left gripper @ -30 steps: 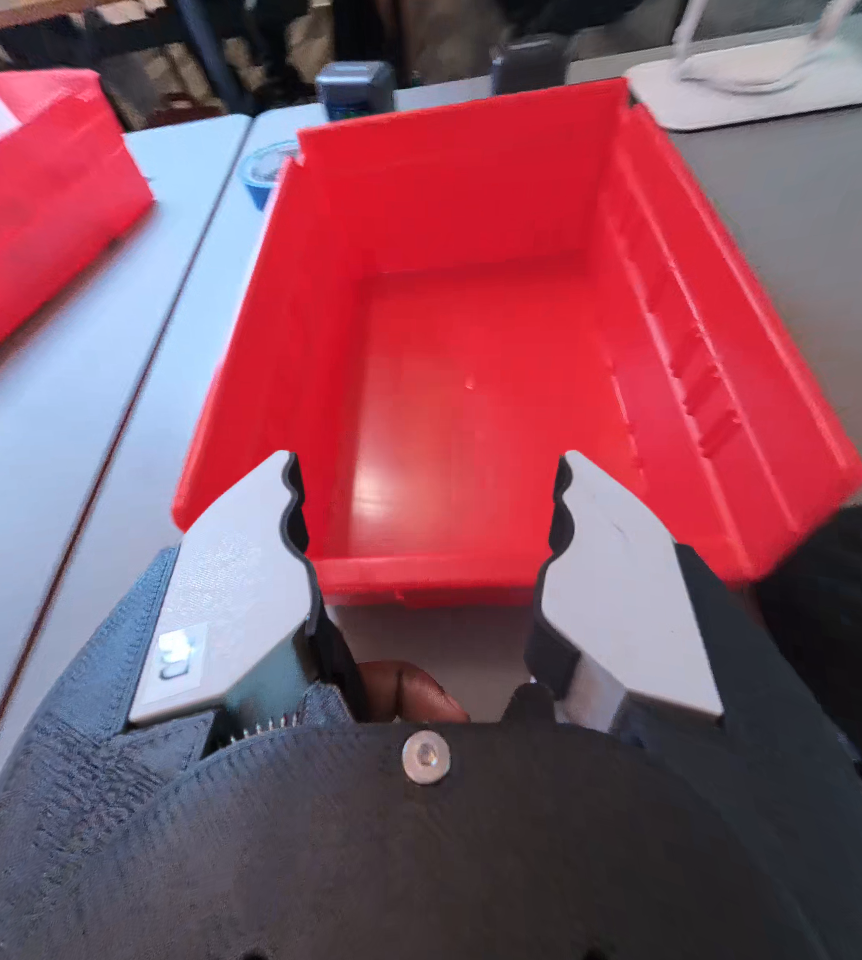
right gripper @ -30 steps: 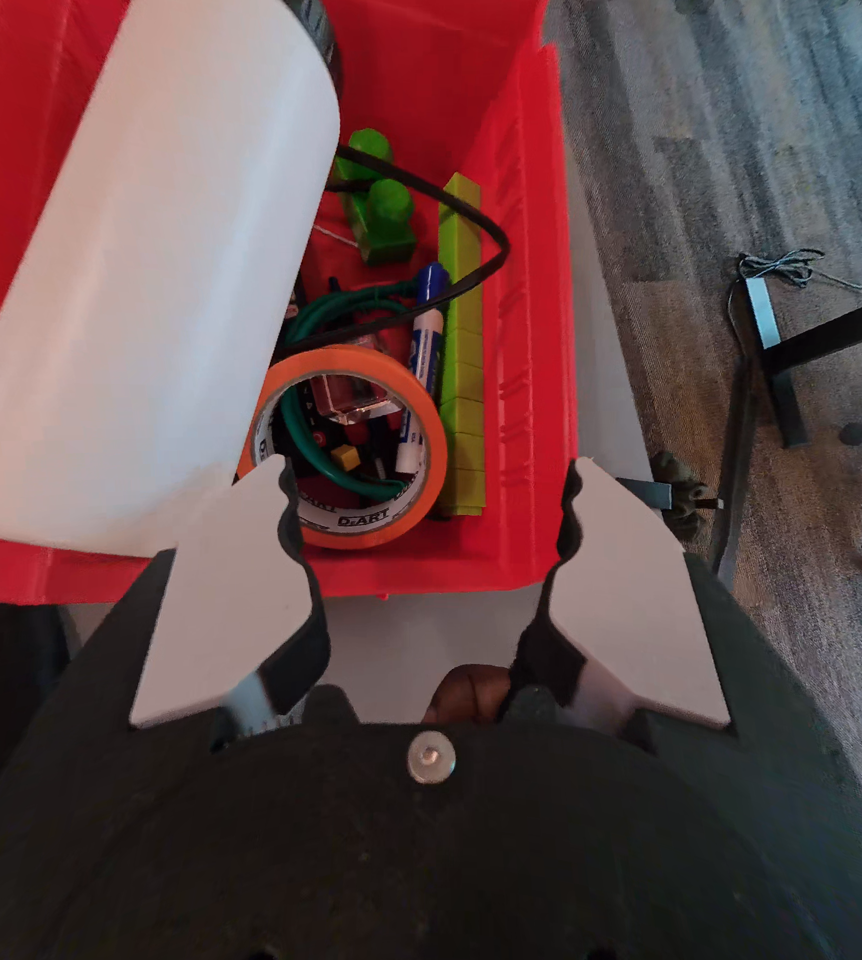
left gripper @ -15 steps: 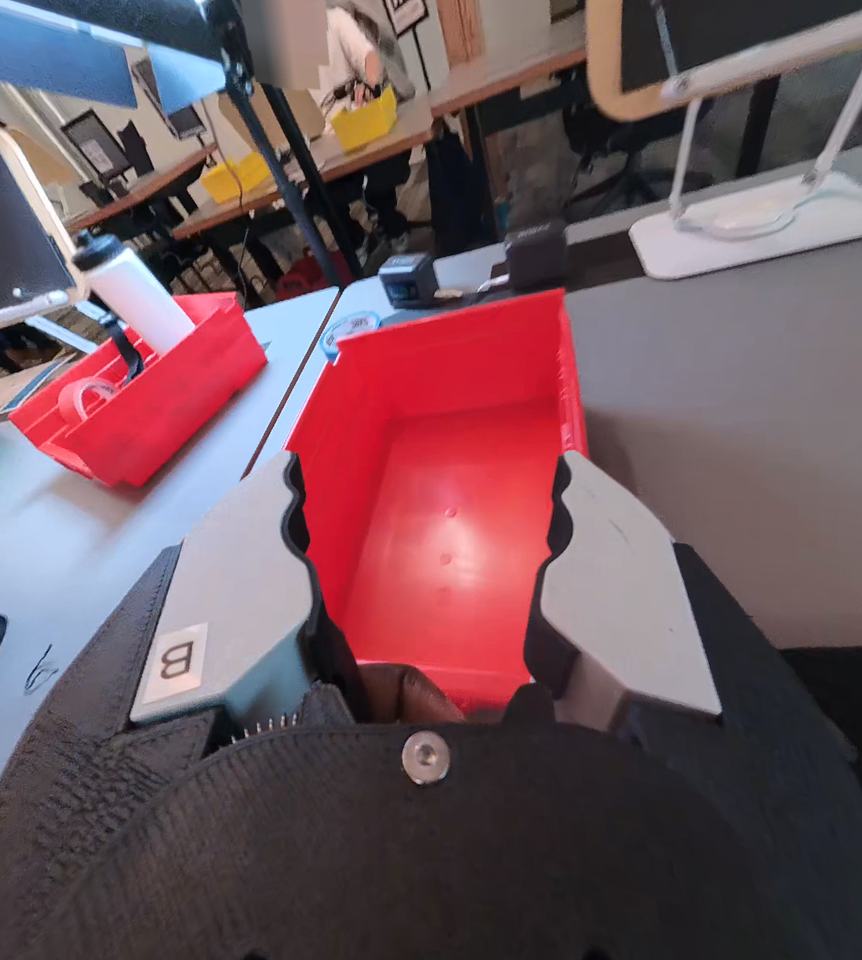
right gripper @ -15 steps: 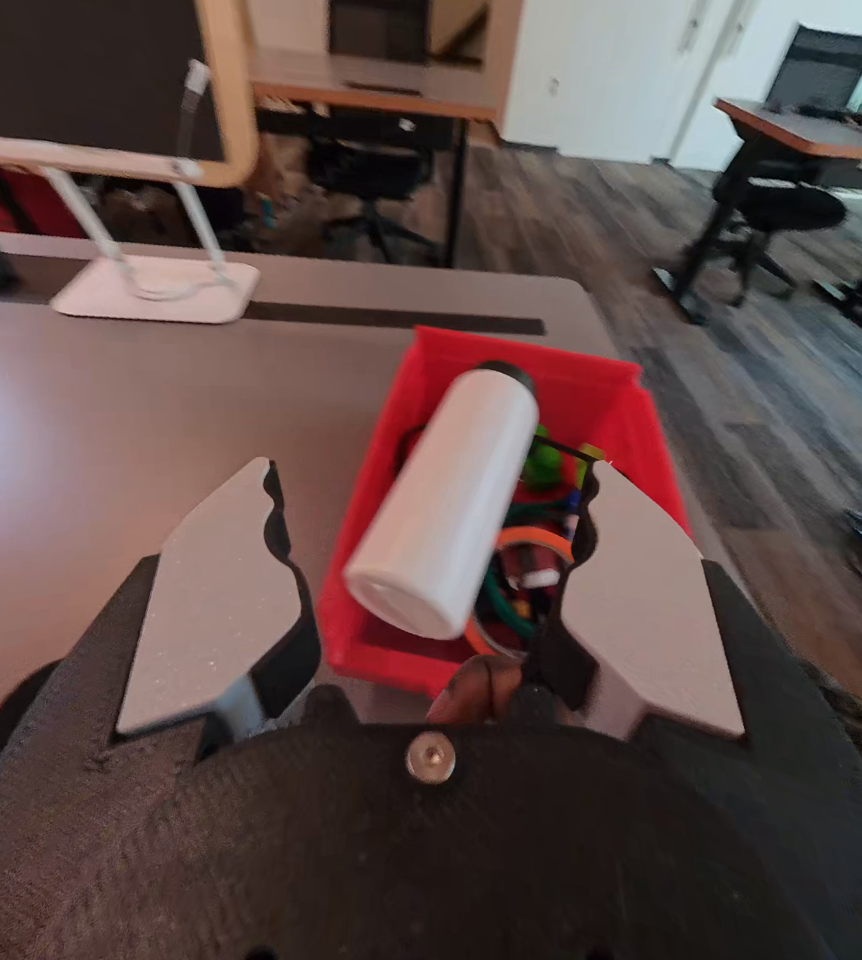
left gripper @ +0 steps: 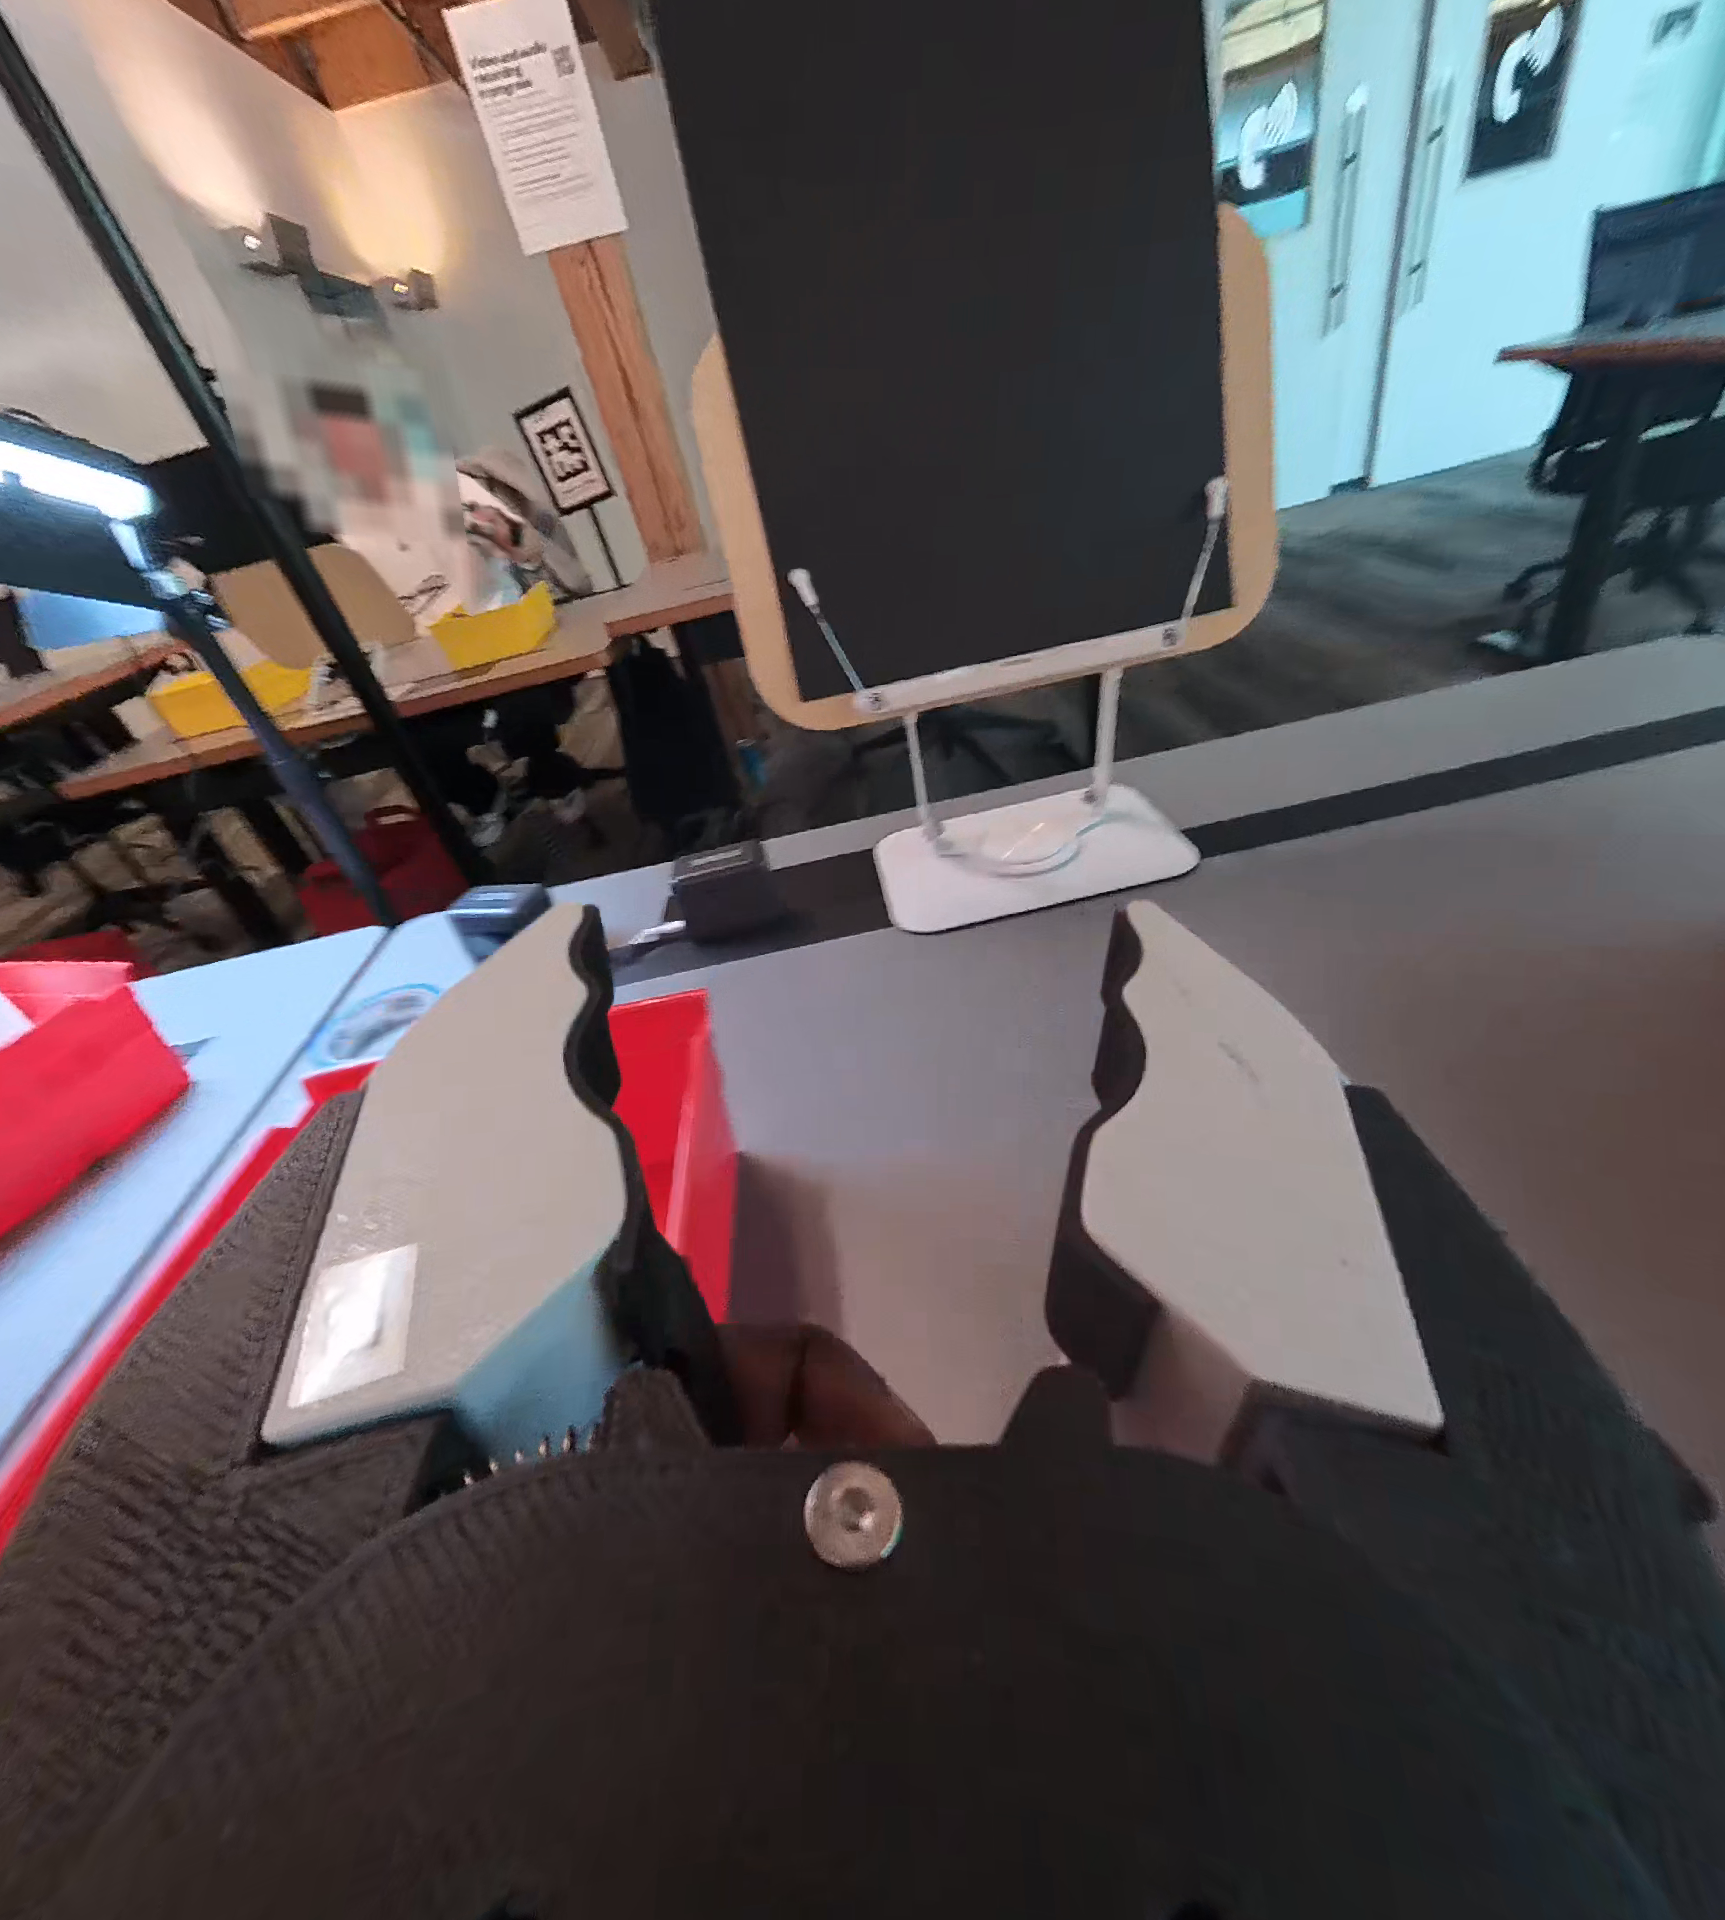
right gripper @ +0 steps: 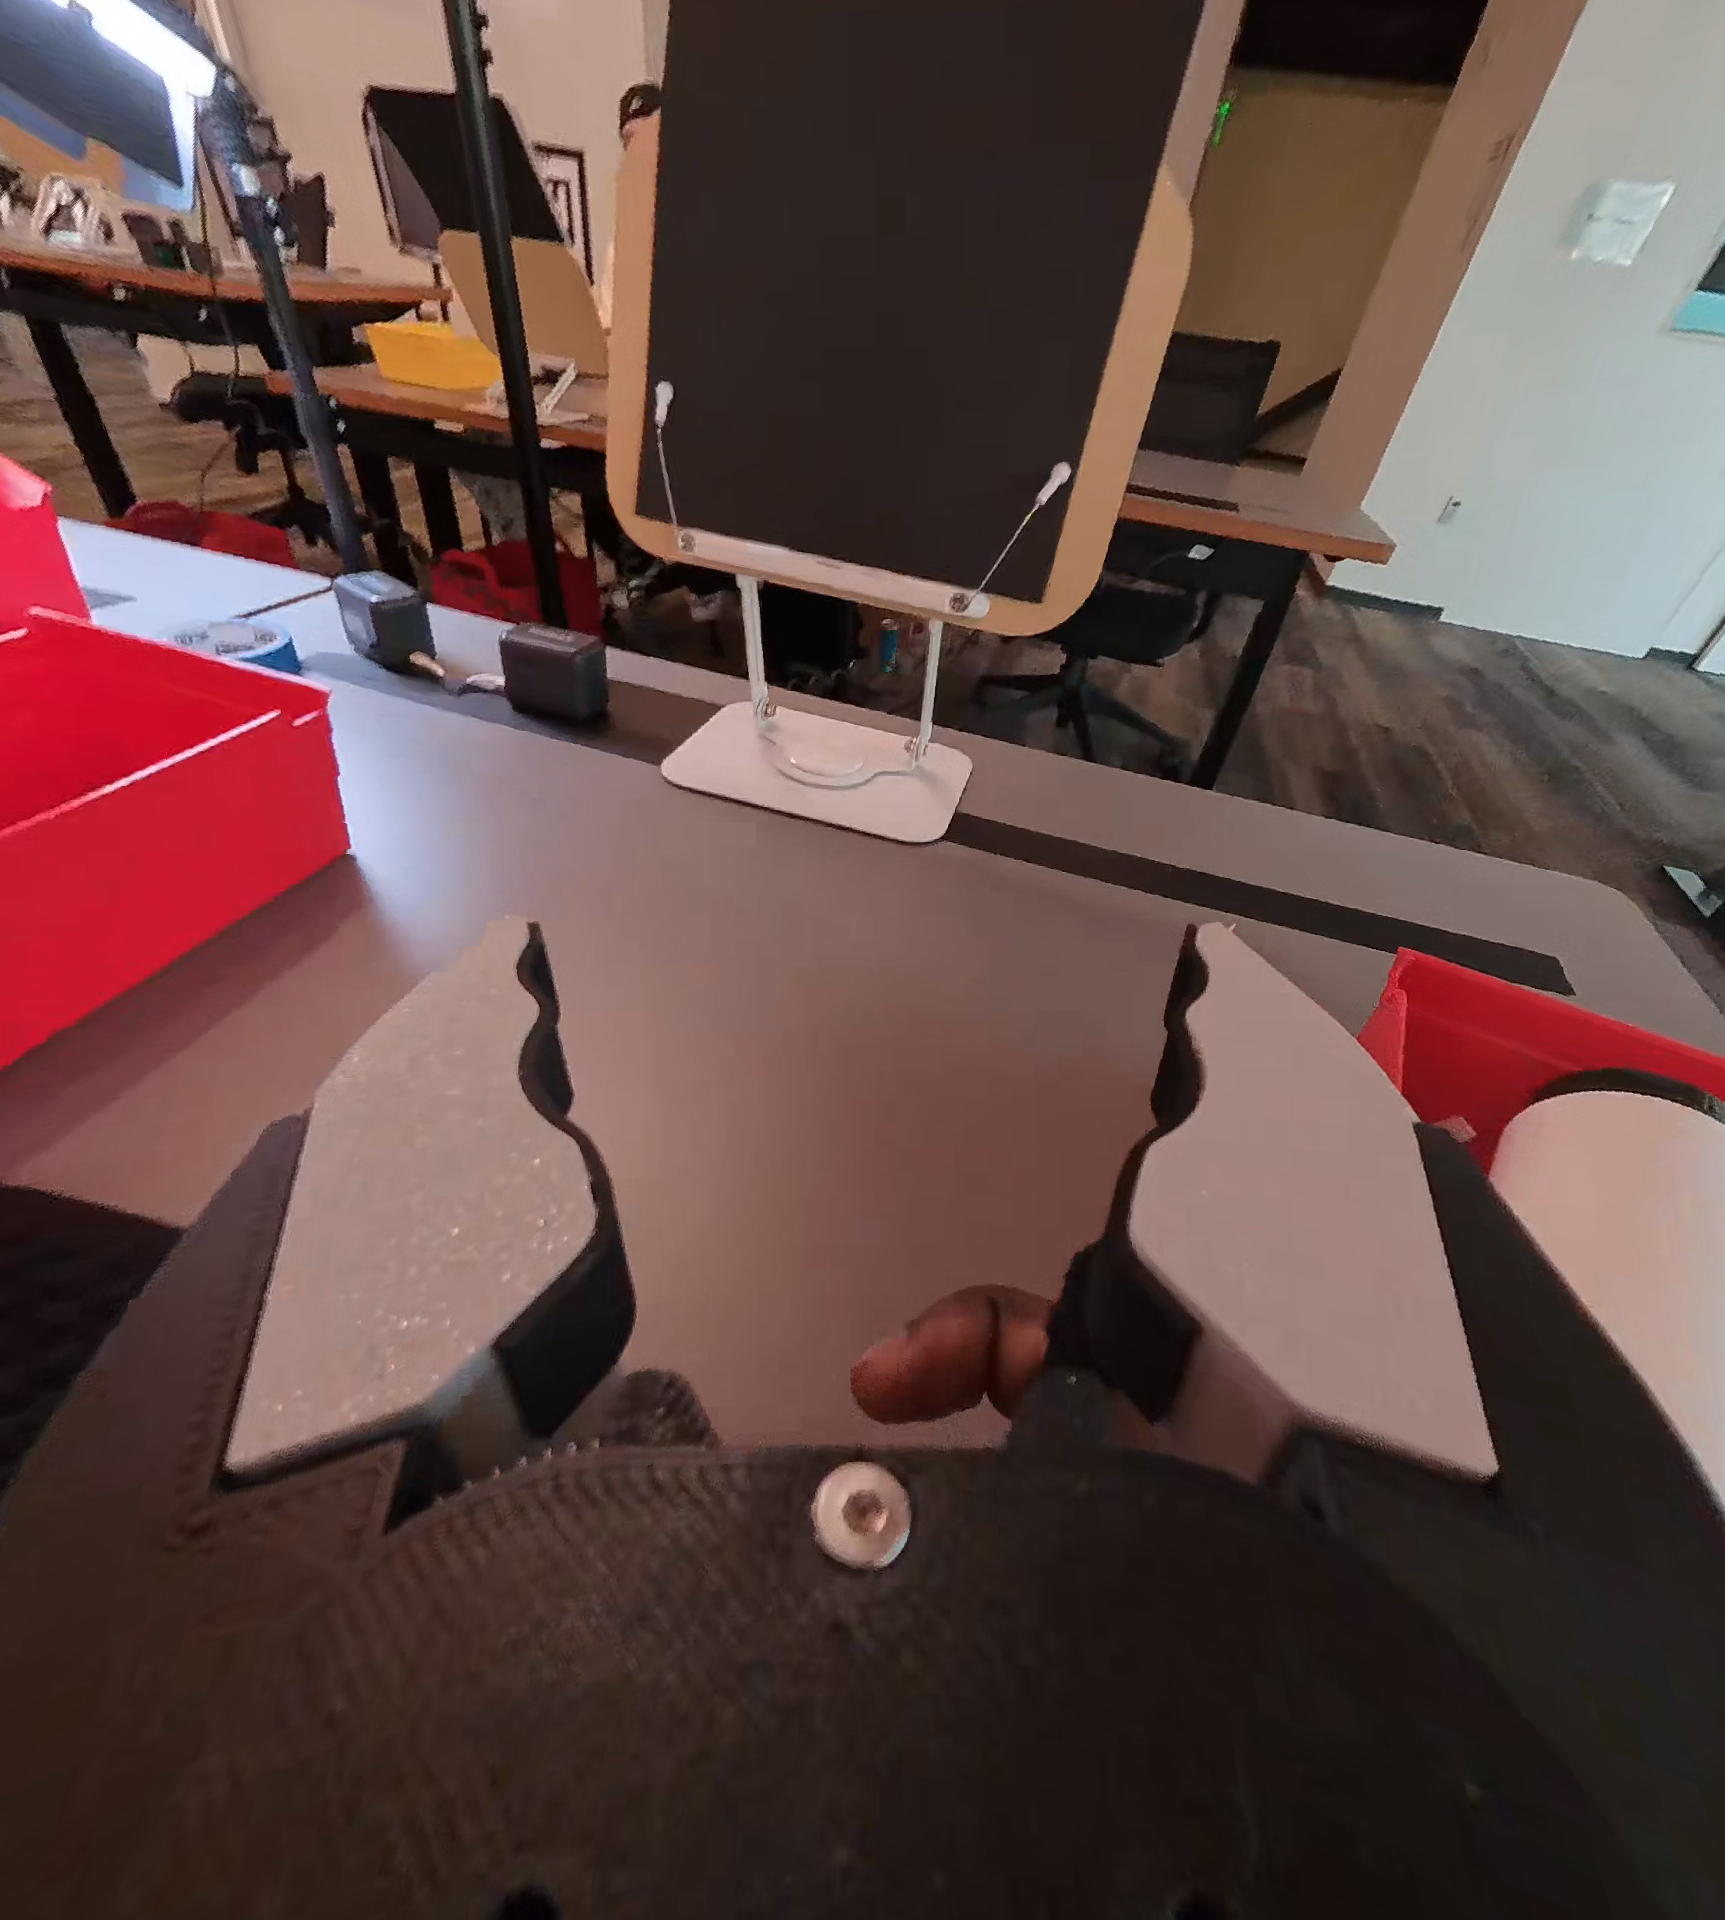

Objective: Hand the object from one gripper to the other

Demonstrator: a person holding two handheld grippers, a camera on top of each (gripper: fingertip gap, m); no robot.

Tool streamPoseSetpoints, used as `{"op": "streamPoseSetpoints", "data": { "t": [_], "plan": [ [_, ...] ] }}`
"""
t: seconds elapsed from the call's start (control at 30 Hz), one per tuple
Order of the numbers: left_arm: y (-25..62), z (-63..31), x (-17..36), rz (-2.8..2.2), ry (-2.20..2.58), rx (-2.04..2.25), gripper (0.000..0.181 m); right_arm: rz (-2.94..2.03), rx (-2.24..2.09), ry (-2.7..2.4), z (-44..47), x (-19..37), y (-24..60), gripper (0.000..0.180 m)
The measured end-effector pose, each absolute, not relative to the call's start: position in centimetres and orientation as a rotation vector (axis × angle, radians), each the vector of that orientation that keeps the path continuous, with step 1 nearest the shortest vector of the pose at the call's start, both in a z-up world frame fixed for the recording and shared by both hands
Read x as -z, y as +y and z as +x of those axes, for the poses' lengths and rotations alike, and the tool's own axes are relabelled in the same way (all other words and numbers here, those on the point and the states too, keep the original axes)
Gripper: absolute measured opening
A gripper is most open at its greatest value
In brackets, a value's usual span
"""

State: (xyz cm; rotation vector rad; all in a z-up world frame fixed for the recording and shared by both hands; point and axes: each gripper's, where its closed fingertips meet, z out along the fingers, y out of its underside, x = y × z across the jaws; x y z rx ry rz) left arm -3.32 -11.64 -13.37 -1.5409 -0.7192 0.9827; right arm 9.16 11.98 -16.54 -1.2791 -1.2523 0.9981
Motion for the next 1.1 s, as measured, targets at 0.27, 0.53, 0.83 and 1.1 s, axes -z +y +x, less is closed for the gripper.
{"op": "streamPoseSetpoints", "data": {
  "t": [0.27, 0.53, 0.83, 1.1],
  "plan": [
    [-6.4, -2.5, 19.6, -1.689, -0.686, -0.836, 0.108, -1.404, -0.984, -1.182, 8.8, 20.9, 11.5, 0.122],
    [-4.4, -2.5, 24.2, -1.702, -0.716, -0.807, 0.125, -1.511, -0.979, -1.154, 8.2, 25.8, 11.7, 0.135],
    [-3.1, -2.7, 26.2, -1.519, -0.732, -0.667, 0.132, -1.571, -0.945, -1.189, 6.6, 29.9, 12.5, 0.146],
    [-8.4, -1.9, 25.0, -1.576, -0.689, -0.838, 0.123, -1.502, -0.761, -0.936, 12.7, 26.8, 18.4, 0.105]
  ]
}}
